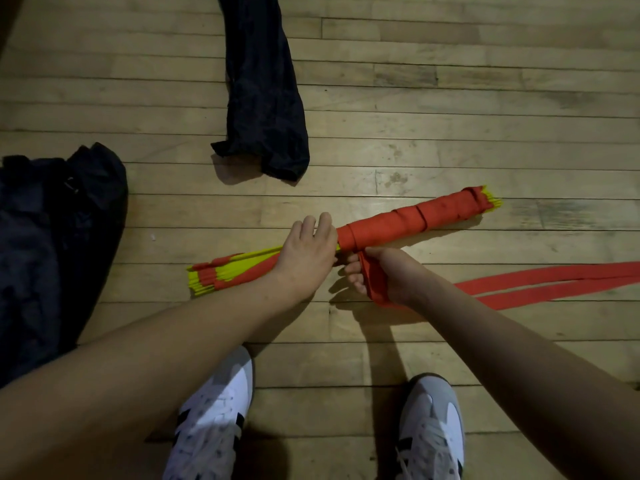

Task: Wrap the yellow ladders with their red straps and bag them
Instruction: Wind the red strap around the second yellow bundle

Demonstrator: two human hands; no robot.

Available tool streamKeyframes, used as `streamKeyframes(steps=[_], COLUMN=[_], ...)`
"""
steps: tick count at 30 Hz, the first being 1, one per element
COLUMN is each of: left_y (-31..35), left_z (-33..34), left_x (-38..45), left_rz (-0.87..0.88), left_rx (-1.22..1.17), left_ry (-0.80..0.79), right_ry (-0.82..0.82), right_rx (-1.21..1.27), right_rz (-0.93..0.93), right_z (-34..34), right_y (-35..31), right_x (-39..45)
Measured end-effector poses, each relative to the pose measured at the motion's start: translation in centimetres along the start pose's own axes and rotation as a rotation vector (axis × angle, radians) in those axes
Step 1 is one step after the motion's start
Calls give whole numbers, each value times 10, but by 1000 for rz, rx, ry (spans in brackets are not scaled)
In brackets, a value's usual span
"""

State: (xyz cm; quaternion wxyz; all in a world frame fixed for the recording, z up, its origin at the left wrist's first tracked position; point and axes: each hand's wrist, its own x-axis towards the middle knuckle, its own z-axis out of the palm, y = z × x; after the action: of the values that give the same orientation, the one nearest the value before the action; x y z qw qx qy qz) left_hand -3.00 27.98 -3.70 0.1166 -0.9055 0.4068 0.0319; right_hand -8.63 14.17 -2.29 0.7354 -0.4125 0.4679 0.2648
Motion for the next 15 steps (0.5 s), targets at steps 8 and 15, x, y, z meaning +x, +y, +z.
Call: streamKeyframes(steps=[8, 15], left_y=[10, 0], left_z=[-2, -4], left_x=[-4, 23], left_rz=[-41, -178], left_rx=[-70, -154], left_ry=[-180, -213], right_ry=[28, 5], right_rx=[-174, -342], right_rz=[0, -158], right_z=[2, 7], right_y=[6, -13], right_x=[2, -1])
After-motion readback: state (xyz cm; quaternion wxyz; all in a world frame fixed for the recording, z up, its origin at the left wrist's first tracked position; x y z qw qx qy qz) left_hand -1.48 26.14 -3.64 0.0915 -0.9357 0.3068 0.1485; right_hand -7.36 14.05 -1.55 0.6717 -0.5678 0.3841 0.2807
